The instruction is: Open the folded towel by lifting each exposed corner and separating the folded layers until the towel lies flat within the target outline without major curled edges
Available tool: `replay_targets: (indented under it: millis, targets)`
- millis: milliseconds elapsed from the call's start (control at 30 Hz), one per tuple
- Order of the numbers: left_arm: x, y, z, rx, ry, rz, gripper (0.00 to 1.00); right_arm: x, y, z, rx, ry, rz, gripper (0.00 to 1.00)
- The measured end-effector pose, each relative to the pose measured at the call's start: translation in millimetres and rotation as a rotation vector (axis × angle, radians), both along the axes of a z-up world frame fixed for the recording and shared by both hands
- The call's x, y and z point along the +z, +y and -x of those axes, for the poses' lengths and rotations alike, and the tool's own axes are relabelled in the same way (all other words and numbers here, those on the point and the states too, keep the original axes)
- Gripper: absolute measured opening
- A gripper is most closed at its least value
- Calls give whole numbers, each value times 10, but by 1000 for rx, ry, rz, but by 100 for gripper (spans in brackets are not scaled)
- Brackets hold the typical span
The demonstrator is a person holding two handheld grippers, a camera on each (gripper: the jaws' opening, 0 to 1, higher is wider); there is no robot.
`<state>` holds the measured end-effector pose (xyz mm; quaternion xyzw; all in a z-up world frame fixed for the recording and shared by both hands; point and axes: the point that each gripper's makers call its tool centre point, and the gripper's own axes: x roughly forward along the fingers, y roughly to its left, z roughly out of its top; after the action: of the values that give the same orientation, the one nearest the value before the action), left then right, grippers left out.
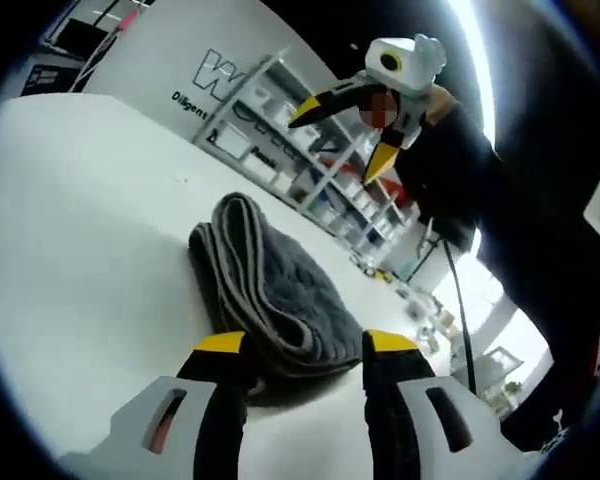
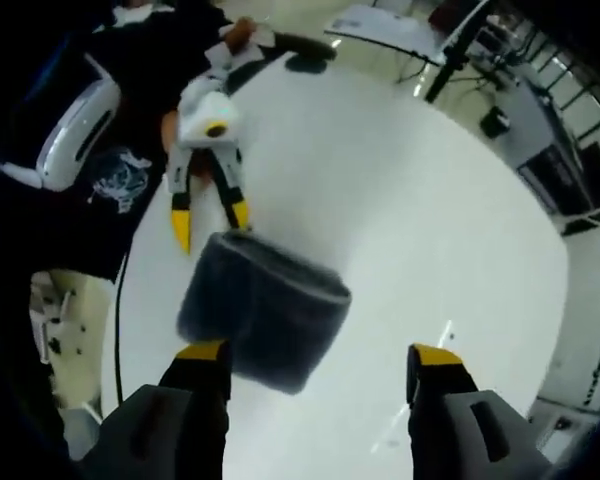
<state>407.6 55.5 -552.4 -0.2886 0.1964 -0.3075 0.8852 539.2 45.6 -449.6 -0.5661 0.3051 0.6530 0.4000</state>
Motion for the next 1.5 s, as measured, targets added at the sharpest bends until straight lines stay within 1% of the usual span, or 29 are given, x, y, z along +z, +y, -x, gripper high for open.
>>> replay_targets:
  millis: [200, 267, 367, 467, 567, 633, 700, 800, 900, 967, 1033, 1167, 1267, 1333, 1400, 1467, 1500]
  targets:
    - [-30, 43, -46, 23, -2, -15, 31, -158, 6, -30, -7, 25, 11, 69]
    - [-44, 56, -59, 29, -2, -19, 23, -245, 12, -38, -12, 36, 18, 68]
    - [-67, 64, -70, 31, 5, -20, 20, -372, 24, -7, -7, 56, 34, 67]
    - [-61, 57, -68, 29, -1, -26, 21, -444, 61, 7, 4, 62, 42, 67]
    - [-53, 56, -59, 37, -18, -47, 27, -504, 88, 33, 2, 78, 48, 66]
    - [-41, 54, -51, 42, -31, -59, 28, -559, 97, 26, 8, 80, 61, 64]
    - [-35, 52, -45, 43, -43, -70, 28, -625, 85, 30, 12, 81, 72, 63]
    - [-22, 73, -45, 50, -57, -83, 25, -639, 89, -65, 14, 87, 87, 63]
    - [-21, 81, -46, 47, -57, -81, 25, -635, 99, -132, 12, 91, 93, 63]
    - [-34, 71, -45, 41, -52, -76, 25, -643, 121, -154, 12, 103, 90, 61]
    - [-56, 61, -54, 36, -44, -76, 25, -673, 130, -154, 14, 116, 98, 59]
    - [-48, 54, -49, 31, -47, -78, 27, -742, 124, -134, 7, 121, 114, 59]
    - [-55, 66, -53, 37, -54, -96, 29, -779, 106, -95, 5, 128, 121, 58]
    - [-39, 106, -72, 61, -75, -123, 31, -797, 99, -84, 6, 131, 123, 57]
    - [-30, 121, -82, 64, -81, -126, 32, -816, 94, -78, 9, 138, 124, 55]
    - [-34, 114, -82, 59, -73, -115, 31, -846, 100, -62, 15, 143, 122, 53]
    - [-41, 104, -79, 54, -61, -100, 28, -857, 100, -50, 17, 148, 124, 52]
